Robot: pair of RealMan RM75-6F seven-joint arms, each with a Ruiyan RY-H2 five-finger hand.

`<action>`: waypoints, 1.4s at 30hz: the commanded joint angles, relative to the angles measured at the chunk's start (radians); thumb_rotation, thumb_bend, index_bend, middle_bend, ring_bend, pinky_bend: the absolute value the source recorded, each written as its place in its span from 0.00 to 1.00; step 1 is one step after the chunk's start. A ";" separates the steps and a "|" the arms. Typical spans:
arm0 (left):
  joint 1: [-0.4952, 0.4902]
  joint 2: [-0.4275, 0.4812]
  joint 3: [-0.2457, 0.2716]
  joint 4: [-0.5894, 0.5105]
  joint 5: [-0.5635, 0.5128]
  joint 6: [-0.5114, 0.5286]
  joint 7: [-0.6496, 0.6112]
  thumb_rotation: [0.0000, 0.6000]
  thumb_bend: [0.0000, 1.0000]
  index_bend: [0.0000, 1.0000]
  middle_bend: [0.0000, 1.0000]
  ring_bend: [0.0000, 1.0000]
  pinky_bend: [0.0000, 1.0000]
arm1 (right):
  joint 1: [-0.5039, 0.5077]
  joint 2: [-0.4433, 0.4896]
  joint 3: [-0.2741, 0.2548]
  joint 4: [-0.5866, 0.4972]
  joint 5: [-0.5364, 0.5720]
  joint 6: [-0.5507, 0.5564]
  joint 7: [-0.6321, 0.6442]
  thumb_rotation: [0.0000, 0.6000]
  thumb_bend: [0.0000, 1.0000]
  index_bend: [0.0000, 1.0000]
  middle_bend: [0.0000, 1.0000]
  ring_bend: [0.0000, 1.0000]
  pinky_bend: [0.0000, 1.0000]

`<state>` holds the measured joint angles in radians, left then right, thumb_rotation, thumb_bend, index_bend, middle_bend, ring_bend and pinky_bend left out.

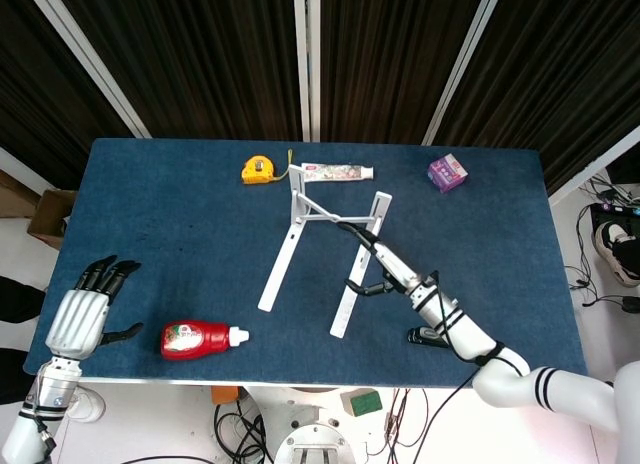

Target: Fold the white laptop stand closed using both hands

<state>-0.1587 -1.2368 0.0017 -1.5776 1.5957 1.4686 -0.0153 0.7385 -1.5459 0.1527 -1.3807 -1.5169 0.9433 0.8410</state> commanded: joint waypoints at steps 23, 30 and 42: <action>0.014 -0.003 0.001 0.016 -0.015 0.004 -0.018 1.00 0.05 0.17 0.17 0.08 0.13 | 0.065 -0.171 0.003 0.313 0.089 -0.174 0.226 1.00 0.33 0.00 0.07 0.00 0.03; 0.021 -0.004 0.004 0.026 -0.013 0.013 -0.029 1.00 0.05 0.17 0.17 0.08 0.13 | 0.089 -0.126 -0.026 0.206 -0.002 -0.136 0.231 1.00 0.33 0.00 0.07 0.00 0.03; 0.035 0.001 0.008 0.025 -0.002 0.034 -0.031 1.00 0.05 0.17 0.17 0.08 0.13 | 0.281 -0.220 0.130 0.244 0.133 -0.322 0.156 1.00 0.34 0.03 0.10 0.01 0.04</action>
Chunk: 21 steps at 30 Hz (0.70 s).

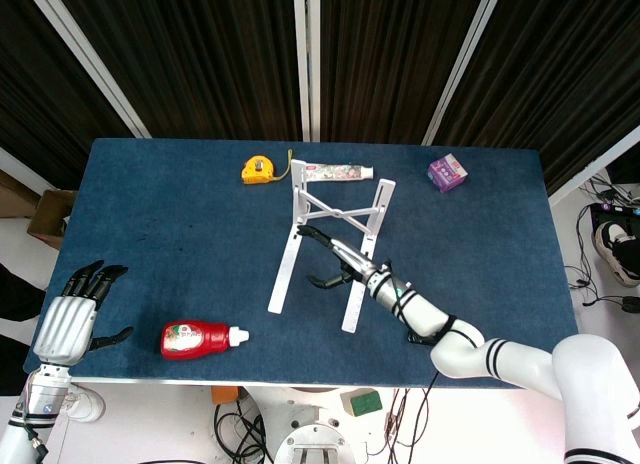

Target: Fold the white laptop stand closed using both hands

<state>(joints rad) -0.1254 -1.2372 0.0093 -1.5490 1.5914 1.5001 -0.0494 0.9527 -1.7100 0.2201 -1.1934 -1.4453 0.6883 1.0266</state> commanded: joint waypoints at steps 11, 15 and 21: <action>0.023 0.019 0.007 -0.010 -0.012 0.012 0.004 1.00 0.05 0.17 0.17 0.08 0.13 | 0.298 -0.301 0.212 0.419 0.260 -0.257 -0.169 1.00 0.35 0.03 0.10 0.00 0.04; 0.036 0.022 0.011 -0.002 -0.013 0.024 -0.004 1.00 0.05 0.17 0.17 0.08 0.13 | 0.325 -0.343 0.232 0.497 0.302 -0.275 -0.221 1.00 0.35 0.03 0.10 0.00 0.04; 0.044 0.012 0.012 0.015 -0.011 0.030 -0.023 1.00 0.05 0.17 0.17 0.08 0.13 | 0.317 -0.362 0.244 0.536 0.340 -0.256 -0.297 1.00 0.35 0.03 0.10 0.00 0.03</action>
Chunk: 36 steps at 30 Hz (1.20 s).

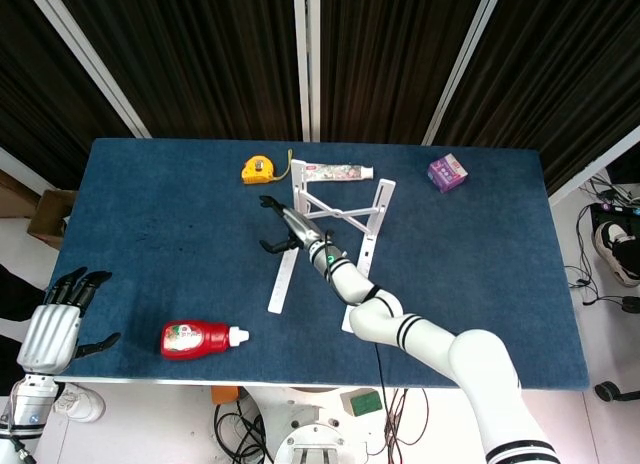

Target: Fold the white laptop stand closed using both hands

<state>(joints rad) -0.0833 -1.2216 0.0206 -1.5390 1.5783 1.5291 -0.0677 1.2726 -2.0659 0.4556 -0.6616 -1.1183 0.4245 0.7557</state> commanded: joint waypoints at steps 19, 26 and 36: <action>0.002 -0.011 -0.006 0.021 0.026 0.017 -0.021 1.00 0.05 0.17 0.17 0.08 0.13 | -0.336 0.436 -0.122 -0.757 -0.295 0.298 -0.026 1.00 0.35 0.03 0.10 0.00 0.03; -0.005 -0.011 -0.009 0.018 0.029 0.008 -0.019 1.00 0.05 0.17 0.17 0.08 0.13 | -0.538 0.711 -0.205 -1.002 -0.424 0.573 -0.073 1.00 0.34 0.03 0.10 0.00 0.03; -0.029 -0.003 -0.020 -0.028 0.050 -0.003 0.024 1.00 0.05 0.17 0.17 0.08 0.13 | -0.653 0.836 -0.206 -0.975 -0.271 0.637 -0.042 1.00 0.30 0.03 0.09 0.00 0.03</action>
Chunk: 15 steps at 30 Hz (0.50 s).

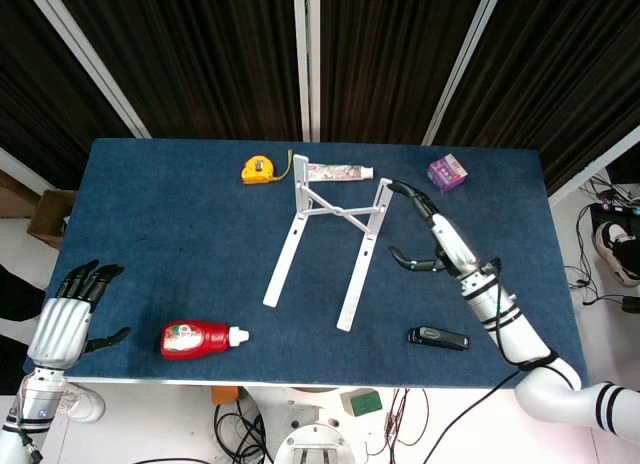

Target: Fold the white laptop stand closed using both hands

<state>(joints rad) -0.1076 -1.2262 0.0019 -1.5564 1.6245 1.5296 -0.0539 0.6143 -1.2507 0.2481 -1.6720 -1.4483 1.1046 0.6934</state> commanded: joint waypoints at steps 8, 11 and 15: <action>-0.001 0.010 -0.001 -0.042 -0.005 -0.004 0.038 1.00 0.05 0.17 0.17 0.08 0.13 | 0.110 -0.070 0.047 0.254 0.155 -0.211 0.057 1.00 0.29 0.03 0.08 0.00 0.03; 0.002 0.016 0.000 -0.050 -0.010 -0.004 0.045 1.00 0.05 0.17 0.17 0.08 0.13 | 0.139 -0.114 0.061 0.312 0.173 -0.252 0.091 1.00 0.29 0.03 0.08 0.00 0.03; 0.001 0.026 -0.004 -0.060 -0.020 -0.009 0.044 1.00 0.05 0.17 0.17 0.08 0.13 | 0.161 -0.137 0.043 0.322 0.120 -0.296 0.172 1.00 0.30 0.03 0.08 0.00 0.03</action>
<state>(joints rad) -0.1066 -1.2012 -0.0019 -1.6157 1.6049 1.5208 -0.0097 0.7558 -1.3679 0.2973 -1.3583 -1.2997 0.8361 0.8234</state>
